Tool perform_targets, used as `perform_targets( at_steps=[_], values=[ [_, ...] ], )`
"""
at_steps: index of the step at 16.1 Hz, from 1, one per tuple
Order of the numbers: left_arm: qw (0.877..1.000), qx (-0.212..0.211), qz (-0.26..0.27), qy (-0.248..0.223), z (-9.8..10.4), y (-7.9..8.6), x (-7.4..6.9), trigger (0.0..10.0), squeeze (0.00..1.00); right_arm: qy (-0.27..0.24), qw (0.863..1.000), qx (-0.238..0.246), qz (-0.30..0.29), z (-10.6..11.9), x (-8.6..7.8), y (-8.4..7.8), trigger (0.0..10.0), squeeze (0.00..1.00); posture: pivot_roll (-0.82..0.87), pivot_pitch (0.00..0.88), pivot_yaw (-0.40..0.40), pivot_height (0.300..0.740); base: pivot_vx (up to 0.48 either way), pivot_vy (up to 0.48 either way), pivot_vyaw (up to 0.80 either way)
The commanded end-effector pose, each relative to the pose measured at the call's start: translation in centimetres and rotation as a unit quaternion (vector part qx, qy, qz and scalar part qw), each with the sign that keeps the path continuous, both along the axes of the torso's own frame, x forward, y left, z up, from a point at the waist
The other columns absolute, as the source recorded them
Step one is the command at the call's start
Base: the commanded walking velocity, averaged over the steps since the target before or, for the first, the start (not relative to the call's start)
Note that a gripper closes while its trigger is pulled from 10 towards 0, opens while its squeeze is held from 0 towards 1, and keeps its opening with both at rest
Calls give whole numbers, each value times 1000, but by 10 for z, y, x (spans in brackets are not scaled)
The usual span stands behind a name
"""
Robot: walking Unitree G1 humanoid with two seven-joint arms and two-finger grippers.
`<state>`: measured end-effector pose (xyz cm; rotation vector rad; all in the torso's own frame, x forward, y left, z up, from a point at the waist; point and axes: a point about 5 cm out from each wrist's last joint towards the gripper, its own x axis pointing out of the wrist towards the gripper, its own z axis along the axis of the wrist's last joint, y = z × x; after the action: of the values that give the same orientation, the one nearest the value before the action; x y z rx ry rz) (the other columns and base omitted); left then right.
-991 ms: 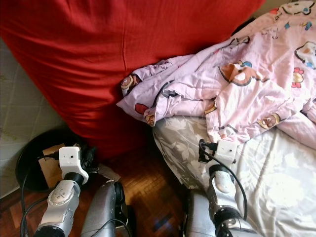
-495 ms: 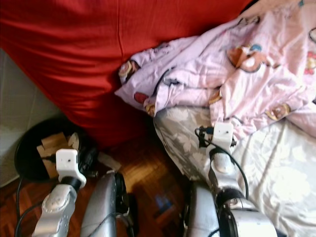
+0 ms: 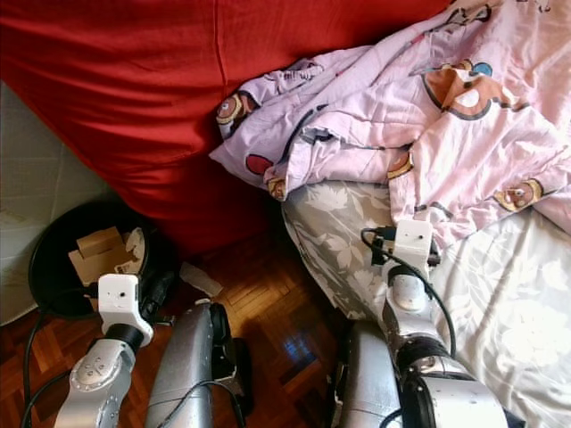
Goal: Clean up the room
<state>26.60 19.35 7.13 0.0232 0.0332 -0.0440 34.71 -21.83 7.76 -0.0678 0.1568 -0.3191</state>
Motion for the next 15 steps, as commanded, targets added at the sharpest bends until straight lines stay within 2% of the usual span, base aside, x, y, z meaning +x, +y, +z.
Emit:
perform_targets(
  at_steps=[1,4,6,7,8,15],
  values=[
    [1000,6,0,24,-9,4,-7,10000,0,28,999,2,-22,-15,-11,-7,10000,0,102,383,81,582,0,0,0],
    [1000,8,-4,25,-8,2,-5,10000,0,34,998,-4,-58,-17,-15,-17,10000,0,97,371,84,582,0,0,0],
    [1000,9,-8,26,-7,0,-3,10000,0,70,994,0,-85,-28,-23,-23,10000,0,95,368,87,582,0,0,0],
    [1000,9,-9,26,-7,0,-2,10000,0,82,993,5,-88,-33,-26,-23,7882,0,97,369,88,582,0,0,0],
    [1000,9,-9,26,-7,-1,-1,10000,0,80,993,11,-87,-34,-27,-22,0,0,100,370,89,582,0,0,0],
    [999,12,-7,30,-9,0,-2,10000,0,92,993,24,-64,-39,-27,-11,0,0,101,368,85,582,0,0,0]
  ],
)
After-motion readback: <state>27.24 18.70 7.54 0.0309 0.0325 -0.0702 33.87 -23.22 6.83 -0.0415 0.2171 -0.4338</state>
